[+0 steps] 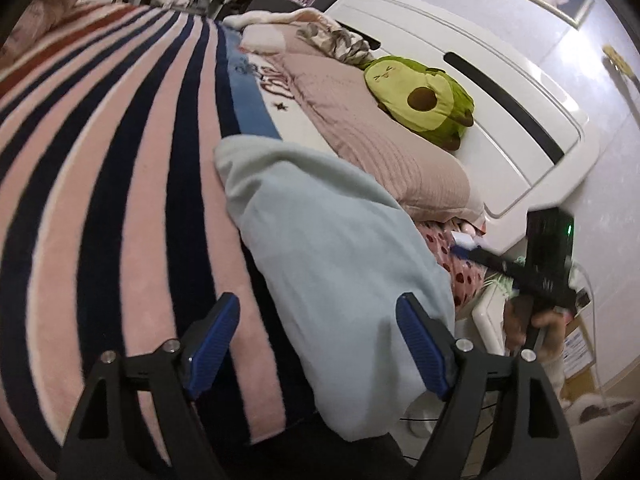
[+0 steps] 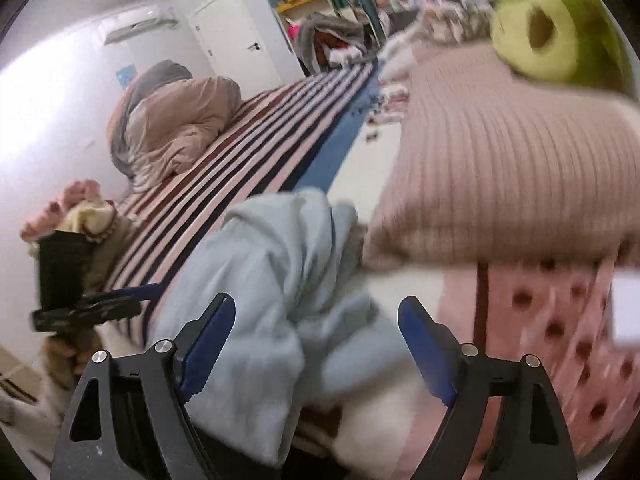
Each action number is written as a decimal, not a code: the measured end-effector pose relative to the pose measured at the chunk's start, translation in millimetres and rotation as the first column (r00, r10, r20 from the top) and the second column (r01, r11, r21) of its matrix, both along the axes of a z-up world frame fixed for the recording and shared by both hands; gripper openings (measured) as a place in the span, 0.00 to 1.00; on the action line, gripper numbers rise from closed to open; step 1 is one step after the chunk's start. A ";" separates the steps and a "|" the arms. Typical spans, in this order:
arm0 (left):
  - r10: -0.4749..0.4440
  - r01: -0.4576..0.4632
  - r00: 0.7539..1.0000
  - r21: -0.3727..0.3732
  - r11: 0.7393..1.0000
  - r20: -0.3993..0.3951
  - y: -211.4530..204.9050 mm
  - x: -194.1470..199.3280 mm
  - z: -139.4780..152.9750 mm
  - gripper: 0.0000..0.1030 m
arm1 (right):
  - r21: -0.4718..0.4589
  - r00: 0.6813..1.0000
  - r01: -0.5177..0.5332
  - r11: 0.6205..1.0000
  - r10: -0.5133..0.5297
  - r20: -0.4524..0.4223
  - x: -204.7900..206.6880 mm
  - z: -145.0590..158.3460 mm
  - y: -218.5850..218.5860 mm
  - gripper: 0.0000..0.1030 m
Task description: Fold small clothes
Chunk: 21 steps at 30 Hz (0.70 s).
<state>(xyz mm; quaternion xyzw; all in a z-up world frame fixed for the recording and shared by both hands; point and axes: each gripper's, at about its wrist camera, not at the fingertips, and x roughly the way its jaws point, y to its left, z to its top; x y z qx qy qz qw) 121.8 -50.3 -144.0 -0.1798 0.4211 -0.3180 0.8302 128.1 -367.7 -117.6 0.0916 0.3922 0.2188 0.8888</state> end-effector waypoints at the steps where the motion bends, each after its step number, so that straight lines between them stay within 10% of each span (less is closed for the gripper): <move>1: 0.000 0.000 1.000 0.001 1.000 -0.001 -0.4 0.0 -1.1 0.75 | 0.029 1.000 -0.004 1.000 0.005 -0.030 -4.6 -5.7 -4.0 0.79; 11: -0.027 0.027 0.999 -0.014 1.000 -0.032 -12.7 13.6 -5.1 0.75 | 0.188 0.983 -0.090 0.978 0.118 -0.143 10.2 -51.5 16.9 0.79; 21: -0.022 0.021 1.000 -0.015 1.000 -0.019 -11.9 18.0 -4.5 0.75 | 0.059 0.975 -0.195 0.979 0.200 -0.091 38.6 -36.0 60.0 0.80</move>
